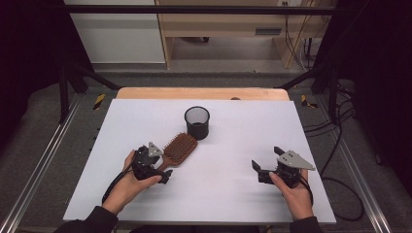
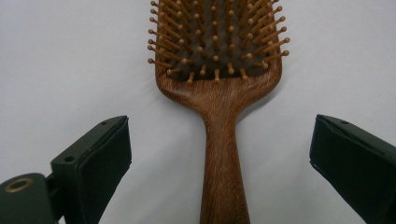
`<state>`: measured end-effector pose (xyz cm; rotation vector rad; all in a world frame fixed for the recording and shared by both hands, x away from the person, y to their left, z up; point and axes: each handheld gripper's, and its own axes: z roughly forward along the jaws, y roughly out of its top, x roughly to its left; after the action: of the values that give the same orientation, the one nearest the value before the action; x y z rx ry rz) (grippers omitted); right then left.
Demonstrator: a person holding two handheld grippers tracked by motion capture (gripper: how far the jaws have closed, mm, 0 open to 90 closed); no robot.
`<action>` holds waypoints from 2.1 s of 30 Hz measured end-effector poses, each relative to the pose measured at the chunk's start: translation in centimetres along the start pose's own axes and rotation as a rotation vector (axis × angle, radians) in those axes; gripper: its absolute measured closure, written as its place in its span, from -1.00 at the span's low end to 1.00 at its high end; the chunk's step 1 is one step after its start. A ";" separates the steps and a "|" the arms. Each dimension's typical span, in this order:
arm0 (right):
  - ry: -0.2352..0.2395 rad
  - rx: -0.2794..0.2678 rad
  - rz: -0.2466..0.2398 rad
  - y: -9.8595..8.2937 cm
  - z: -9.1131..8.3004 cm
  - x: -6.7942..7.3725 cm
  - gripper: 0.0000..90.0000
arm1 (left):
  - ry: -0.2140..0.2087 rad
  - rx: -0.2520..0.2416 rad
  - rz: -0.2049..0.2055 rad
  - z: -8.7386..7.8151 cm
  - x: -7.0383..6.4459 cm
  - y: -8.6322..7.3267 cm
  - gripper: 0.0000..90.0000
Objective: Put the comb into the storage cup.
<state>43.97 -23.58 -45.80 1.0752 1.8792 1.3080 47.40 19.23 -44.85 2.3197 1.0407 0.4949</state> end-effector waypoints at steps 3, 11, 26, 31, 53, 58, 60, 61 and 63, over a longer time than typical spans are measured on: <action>-0.002 -0.002 0.000 0.0 0.0 0.0 -0.91 | 0.001 0.013 0.007 0.0 0.1 0.0 -0.87; -0.002 0.001 0.000 0.0 0.0 0.0 -0.91 | -0.016 0.022 -0.007 0.0 0.4 -0.2 -0.87; -0.008 -0.007 0.006 0.1 -0.1 -0.1 -0.91 | -0.024 0.016 -0.017 0.0 0.3 0.4 -0.84; -0.003 0.000 0.001 0.0 0.0 -0.1 -0.91 | -0.047 0.035 -0.013 0.4 0.1 0.7 -0.79; -0.001 0.009 0.008 0.0 0.0 0.0 -0.92 | -0.062 0.072 -0.048 0.9 1.4 1.0 -0.12; -0.003 0.010 0.008 0.0 0.0 0.0 -0.92 | -0.071 0.082 -0.051 0.9 1.4 1.0 -0.02; -0.002 0.010 0.006 0.0 0.0 0.0 -0.92 | -0.076 0.088 -0.052 1.0 1.3 1.1 0.02; -0.001 0.010 0.006 0.0 0.0 0.0 -0.92 | -0.078 0.090 -0.054 1.0 1.3 1.1 0.05; -0.002 0.010 0.007 0.0 0.0 0.0 -0.92 | -0.077 0.098 -0.052 1.2 1.3 1.1 0.15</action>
<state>43.99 -23.62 -45.83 1.0884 1.8842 1.3022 49.43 19.27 -44.99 2.3701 1.1076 0.3390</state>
